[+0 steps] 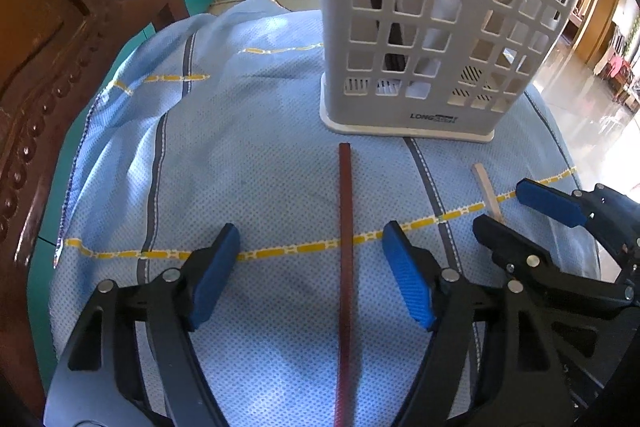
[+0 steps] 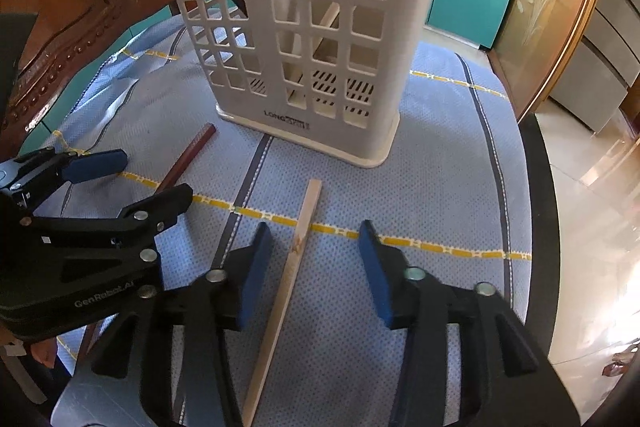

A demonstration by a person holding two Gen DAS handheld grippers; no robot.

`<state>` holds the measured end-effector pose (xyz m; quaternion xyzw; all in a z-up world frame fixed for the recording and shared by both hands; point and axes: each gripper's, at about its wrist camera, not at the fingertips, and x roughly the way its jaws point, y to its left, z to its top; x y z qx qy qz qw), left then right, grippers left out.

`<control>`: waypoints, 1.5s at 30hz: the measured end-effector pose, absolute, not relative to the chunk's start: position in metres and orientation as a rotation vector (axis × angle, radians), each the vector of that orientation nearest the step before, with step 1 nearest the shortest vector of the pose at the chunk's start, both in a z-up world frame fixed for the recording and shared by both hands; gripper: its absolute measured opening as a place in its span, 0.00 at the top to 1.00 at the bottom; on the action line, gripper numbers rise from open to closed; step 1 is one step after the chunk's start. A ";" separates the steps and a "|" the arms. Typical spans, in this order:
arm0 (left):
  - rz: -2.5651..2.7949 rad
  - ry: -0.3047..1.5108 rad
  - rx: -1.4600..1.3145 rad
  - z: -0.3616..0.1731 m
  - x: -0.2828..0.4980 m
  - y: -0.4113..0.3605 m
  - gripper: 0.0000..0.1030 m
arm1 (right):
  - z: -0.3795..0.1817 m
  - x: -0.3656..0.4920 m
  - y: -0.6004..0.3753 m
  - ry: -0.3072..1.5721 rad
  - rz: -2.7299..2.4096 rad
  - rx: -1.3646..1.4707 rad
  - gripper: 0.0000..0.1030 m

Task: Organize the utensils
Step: 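Grasp a light wooden chopstick with the right gripper while the left gripper grasps a red-brown chopstick, then lift both held chopsticks up over the white caddy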

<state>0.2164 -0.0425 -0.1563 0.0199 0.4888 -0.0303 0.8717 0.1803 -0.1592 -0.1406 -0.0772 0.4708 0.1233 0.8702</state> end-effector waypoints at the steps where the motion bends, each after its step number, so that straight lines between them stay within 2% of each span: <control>1: -0.064 1.022 0.042 -0.157 0.215 -0.039 0.27 | -0.140 0.181 -0.161 0.988 0.259 -0.152 0.76; 3: -0.066 1.023 0.043 -0.157 0.217 -0.037 0.27 | -0.139 0.183 -0.166 0.999 0.260 -0.133 0.87; 5: -0.068 1.023 0.042 -0.156 0.215 -0.034 0.28 | -0.138 0.184 -0.169 1.005 0.261 -0.121 0.88; 6: -0.075 1.021 0.041 -0.156 0.215 -0.034 0.31 | -0.138 0.183 -0.170 1.006 0.263 -0.118 0.89; 8: -0.083 1.013 0.046 -0.155 0.213 -0.034 0.42 | -0.138 0.182 -0.169 1.005 0.265 -0.123 0.89; 10: -0.105 1.007 0.051 -0.153 0.211 -0.040 0.61 | -0.137 0.182 -0.170 1.005 0.272 -0.113 0.90; 11: -0.113 1.005 0.052 -0.152 0.211 -0.041 0.65 | -0.137 0.182 -0.170 1.005 0.277 -0.104 0.91; 12: -0.115 1.003 0.054 -0.152 0.211 -0.042 0.75 | -0.137 0.182 -0.169 1.001 0.284 -0.093 0.91; 13: -0.120 1.000 0.055 -0.151 0.211 -0.042 0.91 | -0.135 0.182 -0.171 0.993 0.286 -0.086 0.91; 14: -0.118 0.998 0.060 -0.151 0.211 -0.044 0.93 | -0.132 0.180 -0.172 0.980 0.287 -0.081 0.91; 21: -0.120 0.920 0.056 -0.131 0.200 -0.043 0.93 | -0.085 0.160 -0.189 0.831 0.336 -0.018 0.92; 30: -0.214 0.683 -0.034 -0.047 0.136 -0.035 0.93 | -0.006 0.104 -0.236 0.568 0.452 0.133 0.95; 35: -0.305 0.560 -0.123 0.016 0.116 -0.023 0.94 | 0.040 0.087 -0.260 0.420 0.469 0.199 0.95; 38: -0.287 0.472 -0.120 0.053 0.116 -0.015 0.94 | 0.066 0.089 -0.263 0.386 0.493 0.204 0.95; 40: -0.268 0.422 -0.112 0.075 0.120 -0.012 0.94 | 0.068 0.099 -0.256 0.452 0.459 0.149 0.95; 41: -0.265 0.410 -0.113 0.080 0.121 -0.012 0.94 | 0.066 0.103 -0.255 0.482 0.434 0.141 0.91; 42: -0.259 0.393 -0.116 0.087 0.122 -0.011 0.94 | 0.053 0.114 -0.251 0.574 0.415 0.127 0.74; 44: -0.258 0.362 -0.114 0.097 0.122 -0.014 0.94 | 0.017 0.134 -0.240 0.733 0.404 0.108 0.52; 45: -0.259 0.355 -0.111 0.099 0.121 -0.016 0.94 | -0.008 0.144 -0.233 0.809 0.385 0.087 0.52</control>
